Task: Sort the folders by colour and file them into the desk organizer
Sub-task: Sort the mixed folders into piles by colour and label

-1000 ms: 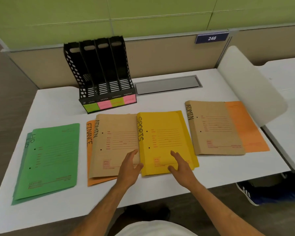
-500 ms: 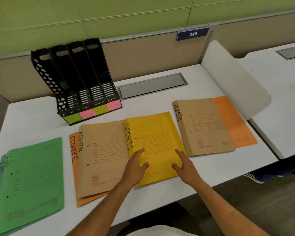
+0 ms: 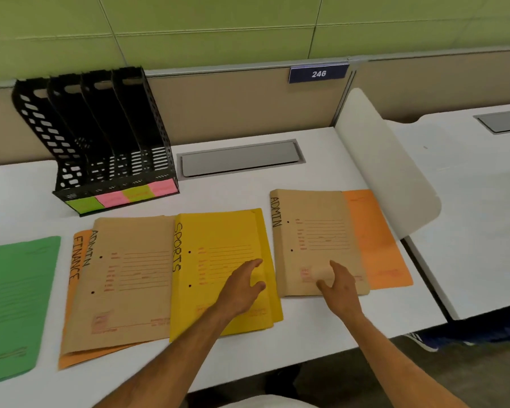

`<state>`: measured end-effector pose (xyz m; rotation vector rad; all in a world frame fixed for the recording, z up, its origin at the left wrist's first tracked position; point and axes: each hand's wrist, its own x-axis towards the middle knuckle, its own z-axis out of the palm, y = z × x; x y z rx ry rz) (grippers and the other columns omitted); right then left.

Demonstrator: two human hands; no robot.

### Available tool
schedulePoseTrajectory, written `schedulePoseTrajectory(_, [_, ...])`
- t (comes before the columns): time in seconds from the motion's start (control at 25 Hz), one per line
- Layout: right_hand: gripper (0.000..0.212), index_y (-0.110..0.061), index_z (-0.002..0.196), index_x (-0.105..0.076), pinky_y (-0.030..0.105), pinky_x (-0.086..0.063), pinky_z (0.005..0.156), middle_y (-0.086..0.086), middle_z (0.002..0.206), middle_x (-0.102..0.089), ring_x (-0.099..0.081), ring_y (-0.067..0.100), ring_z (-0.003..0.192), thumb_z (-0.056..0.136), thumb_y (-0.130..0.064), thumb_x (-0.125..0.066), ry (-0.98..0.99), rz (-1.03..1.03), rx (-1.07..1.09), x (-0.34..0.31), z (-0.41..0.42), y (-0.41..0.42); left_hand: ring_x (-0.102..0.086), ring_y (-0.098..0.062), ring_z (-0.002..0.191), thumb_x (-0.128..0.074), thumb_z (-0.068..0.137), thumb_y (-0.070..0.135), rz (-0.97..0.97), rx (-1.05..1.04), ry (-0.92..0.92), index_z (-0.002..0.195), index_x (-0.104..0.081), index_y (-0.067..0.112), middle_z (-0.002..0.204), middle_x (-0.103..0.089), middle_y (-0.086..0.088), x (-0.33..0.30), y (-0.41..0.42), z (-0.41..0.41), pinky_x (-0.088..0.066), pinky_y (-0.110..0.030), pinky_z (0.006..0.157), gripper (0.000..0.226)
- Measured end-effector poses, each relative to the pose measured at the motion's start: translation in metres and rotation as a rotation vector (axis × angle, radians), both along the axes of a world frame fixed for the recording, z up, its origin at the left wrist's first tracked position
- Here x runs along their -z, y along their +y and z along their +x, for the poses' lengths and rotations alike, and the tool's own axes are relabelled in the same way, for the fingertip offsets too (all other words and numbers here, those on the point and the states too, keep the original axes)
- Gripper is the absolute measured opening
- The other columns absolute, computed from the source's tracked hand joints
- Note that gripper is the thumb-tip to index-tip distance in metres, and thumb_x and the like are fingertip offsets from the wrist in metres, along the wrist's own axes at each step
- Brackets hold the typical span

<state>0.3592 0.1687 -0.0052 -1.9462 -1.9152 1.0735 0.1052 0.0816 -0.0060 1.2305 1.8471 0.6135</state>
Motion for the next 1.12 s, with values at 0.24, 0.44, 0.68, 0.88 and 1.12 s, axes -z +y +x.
schedulePoseTrajectory(0.24, [0.071,0.0,0.145,-0.038,0.054,-0.036,0.112,0.024,0.14,-0.045,-0.042,0.042,0.13,0.088,-0.021,-0.073,-0.167,-0.029,-0.025,0.014,0.061,0.053,-0.042,-0.021,0.141,-0.068,0.094,0.022,-0.159,-0.189,-0.095,0.154,-0.036,0.018,0.155,-0.043,-0.003,0.019,0.034,0.06,-0.039,-0.037,0.114,0.068])
schedulePoseTrajectory(0.44, [0.067,-0.004,0.14,-0.039,0.053,-0.043,0.103,0.02,0.126,-0.048,-0.048,0.042,0.117,0.085,-0.024,-0.073,-0.18,-0.115,-0.06,0.026,0.081,0.075,-0.049,-0.008,0.121,-0.067,0.092,0.014,-0.204,-0.245,-0.222,0.154,-0.034,0.017,0.152,-0.047,-0.002,0.019,0.046,0.084,-0.045,-0.023,0.098,0.07])
schedulePoseTrajectory(0.68, [0.07,-0.006,0.143,-0.036,0.051,-0.038,0.106,0.023,0.134,-0.046,-0.045,0.044,0.121,0.086,-0.023,-0.073,-0.184,-0.148,-0.081,0.031,0.075,0.086,-0.058,-0.016,0.112,-0.066,0.091,0.016,-0.229,-0.331,-0.201,0.146,-0.041,0.015,0.14,-0.055,-0.002,0.018,0.064,0.085,-0.052,-0.029,0.091,0.061])
schedulePoseTrajectory(0.88, [0.072,-0.006,0.146,-0.035,0.053,-0.043,0.102,0.02,0.132,-0.044,-0.046,0.041,0.121,0.085,-0.015,-0.073,-0.098,-0.203,-0.002,0.026,0.074,0.095,-0.065,-0.021,0.101,-0.075,0.085,0.01,-0.281,-0.395,-0.249,0.129,-0.054,0.008,0.123,-0.067,-0.009,0.028,0.064,0.087,-0.058,-0.033,0.087,0.048])
schedulePoseTrajectory(1.12, [0.061,-0.008,0.146,-0.044,0.048,-0.049,0.101,0.014,0.135,-0.052,-0.052,0.031,0.121,0.088,-0.009,-0.065,0.069,-0.246,-0.002,0.026,0.079,0.099,-0.065,-0.017,0.105,-0.076,0.083,0.008,-0.28,-0.628,-0.537,0.128,-0.049,0.018,0.124,-0.066,-0.002,0.032,0.047,0.079,-0.055,-0.026,0.074,0.053])
